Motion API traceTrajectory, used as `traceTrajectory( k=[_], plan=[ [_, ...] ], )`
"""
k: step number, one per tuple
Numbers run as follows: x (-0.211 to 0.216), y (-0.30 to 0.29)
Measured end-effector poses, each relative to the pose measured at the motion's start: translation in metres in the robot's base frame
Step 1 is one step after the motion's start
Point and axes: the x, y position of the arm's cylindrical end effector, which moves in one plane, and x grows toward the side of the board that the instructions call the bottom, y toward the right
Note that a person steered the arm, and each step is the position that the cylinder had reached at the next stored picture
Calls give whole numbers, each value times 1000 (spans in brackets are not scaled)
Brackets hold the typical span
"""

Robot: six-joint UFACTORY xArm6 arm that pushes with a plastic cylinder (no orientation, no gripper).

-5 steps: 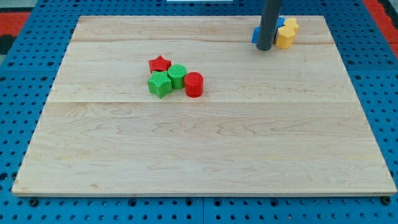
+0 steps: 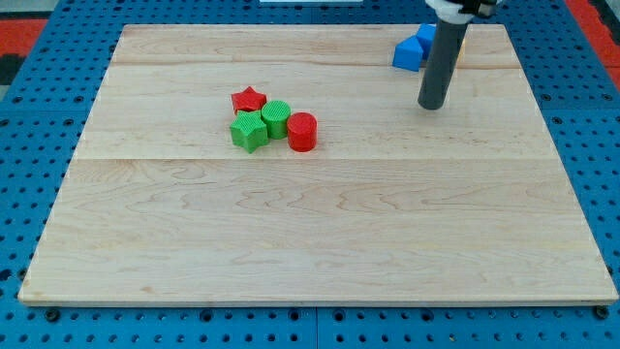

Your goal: Place the arm parallel to the red circle

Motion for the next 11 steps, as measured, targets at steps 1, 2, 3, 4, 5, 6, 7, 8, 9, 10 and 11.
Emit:
traceTrajectory(
  k=[1,2,3,4,5,6,7,8,9,10,11],
  plan=[
    [7,0],
    [8,0],
    [10,0],
    [13,0],
    [15,0],
    [16,0],
    [16,0],
    [16,0],
    [17,0],
    [18,0],
    [18,0]
  ],
)
